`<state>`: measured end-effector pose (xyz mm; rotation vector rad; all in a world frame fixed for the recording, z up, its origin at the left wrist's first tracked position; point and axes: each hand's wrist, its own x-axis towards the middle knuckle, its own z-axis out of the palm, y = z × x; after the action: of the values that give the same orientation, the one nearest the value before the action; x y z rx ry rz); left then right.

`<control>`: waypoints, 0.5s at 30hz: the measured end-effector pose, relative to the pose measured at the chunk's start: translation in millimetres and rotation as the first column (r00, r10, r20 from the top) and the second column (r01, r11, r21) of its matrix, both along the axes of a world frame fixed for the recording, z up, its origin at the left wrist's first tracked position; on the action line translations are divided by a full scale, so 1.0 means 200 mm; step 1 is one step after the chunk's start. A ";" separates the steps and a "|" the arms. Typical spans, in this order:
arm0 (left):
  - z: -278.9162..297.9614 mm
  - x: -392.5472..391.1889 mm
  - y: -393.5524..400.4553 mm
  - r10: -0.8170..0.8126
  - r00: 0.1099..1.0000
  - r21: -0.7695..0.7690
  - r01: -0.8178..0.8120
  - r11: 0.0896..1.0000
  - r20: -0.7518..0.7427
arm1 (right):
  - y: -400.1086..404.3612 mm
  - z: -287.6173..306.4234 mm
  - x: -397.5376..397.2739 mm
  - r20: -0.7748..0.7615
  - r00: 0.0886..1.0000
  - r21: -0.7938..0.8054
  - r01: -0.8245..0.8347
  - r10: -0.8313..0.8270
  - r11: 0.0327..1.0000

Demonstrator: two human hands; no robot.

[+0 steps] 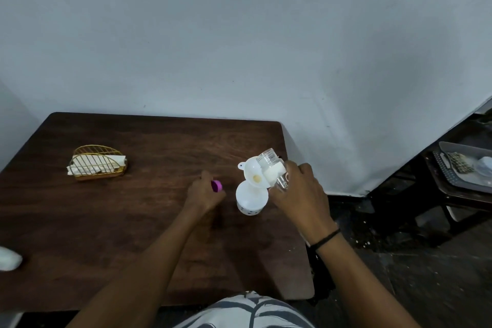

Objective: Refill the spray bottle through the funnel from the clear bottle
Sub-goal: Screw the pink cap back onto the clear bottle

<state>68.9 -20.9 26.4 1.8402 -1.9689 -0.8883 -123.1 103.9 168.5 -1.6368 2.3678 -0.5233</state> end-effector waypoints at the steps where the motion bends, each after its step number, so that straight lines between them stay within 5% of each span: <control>1: 0.05 -0.02 -0.01 0.071 0.993 0.009 -0.070 0.997 -0.093 | 0.00 0.01 0.01 0.043 0.999 -0.006 0.005 -0.004 1.000; 5: 0.31 -0.10 -0.09 0.222 0.834 0.028 -0.241 0.970 -0.505 | -0.04 0.06 0.05 0.137 0.991 -0.045 0.006 0.000 0.999; 8: 0.46 -0.12 -0.13 0.216 0.563 0.088 -0.245 0.965 -0.798 | -0.07 0.09 0.08 0.218 0.975 -0.102 -0.009 0.031 0.995; 13: 0.70 -0.16 -0.11 0.192 0.123 0.173 -0.144 0.974 -0.974 | -0.13 0.13 0.15 0.250 0.964 -0.177 -0.043 0.087 0.983; 15: 0.78 -0.16 -0.09 0.164 0.052 0.157 -0.109 0.981 -0.985 | -0.15 0.15 0.18 0.272 0.956 -0.198 -0.054 0.108 0.979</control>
<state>36.0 -38.5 181.5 0.7467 -0.7611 -1.5360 -86.8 73.2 198.4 -1.6028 2.0881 -0.9229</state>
